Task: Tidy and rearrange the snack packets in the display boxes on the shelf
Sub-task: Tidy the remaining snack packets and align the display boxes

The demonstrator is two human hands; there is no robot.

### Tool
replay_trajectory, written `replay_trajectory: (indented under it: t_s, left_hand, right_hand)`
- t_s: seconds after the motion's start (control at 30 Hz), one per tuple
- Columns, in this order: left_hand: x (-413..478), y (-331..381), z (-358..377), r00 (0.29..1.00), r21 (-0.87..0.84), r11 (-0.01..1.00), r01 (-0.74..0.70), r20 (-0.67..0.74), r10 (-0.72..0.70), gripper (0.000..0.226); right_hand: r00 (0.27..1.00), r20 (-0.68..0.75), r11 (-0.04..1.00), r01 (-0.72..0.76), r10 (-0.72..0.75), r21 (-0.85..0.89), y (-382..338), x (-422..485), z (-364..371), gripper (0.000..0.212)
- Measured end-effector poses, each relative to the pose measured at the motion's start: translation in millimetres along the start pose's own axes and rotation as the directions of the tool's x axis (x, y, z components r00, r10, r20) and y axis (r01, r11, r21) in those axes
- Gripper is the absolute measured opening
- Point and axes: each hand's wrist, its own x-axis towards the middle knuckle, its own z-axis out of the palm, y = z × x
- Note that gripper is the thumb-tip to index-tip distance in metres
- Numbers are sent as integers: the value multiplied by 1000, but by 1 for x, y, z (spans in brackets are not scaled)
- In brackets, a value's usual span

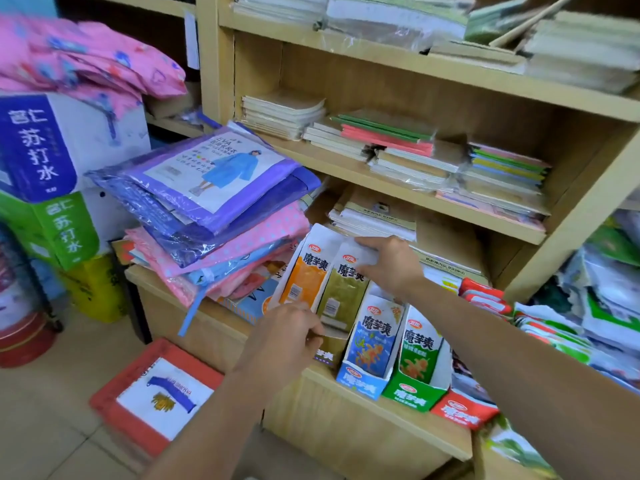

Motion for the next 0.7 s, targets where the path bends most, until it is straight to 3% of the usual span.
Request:
replay_trajectory:
  t_s: [0.13, 0.23, 0.3, 0.33, 0.4, 0.5, 0.7]
  left_hand:
    - [-3, 0, -2, 999, -57, 998, -3, 34, 5, 7]
    - [-1, -7, -9, 973, -182, 981, 60, -210, -99, 12]
    - [2, -13, -12, 890, -203, 967, 155, -395, -226, 20]
    - [4, -17, -14, 858, -218, 950, 222, -419, -297, 26]
    - [4, -24, -14, 845, -278, 904, 324, -345, -409, 35]
    - [3, -26, -11, 857, -365, 850, 381, -205, -472, 29]
    - [4, -27, -7, 846, -364, 844, 394, -215, -488, 37]
  right_hand:
    - [990, 128, 975, 34, -63, 219, 1, 3, -13, 54]
    - [991, 103, 965, 62, -90, 253, -5, 13, -21, 42]
    - [990, 79, 969, 93, -114, 230, -15, 23, -21, 38]
    - [988, 78, 970, 111, -130, 215, -22, 28, -18, 38]
    - [985, 97, 979, 123, -140, 160, -32, 41, -9, 38]
    - [988, 111, 992, 94, -103, 83, -43, 58, 8, 29]
    - [980, 163, 993, 115, -113, -7, -47, 73, 16, 14]
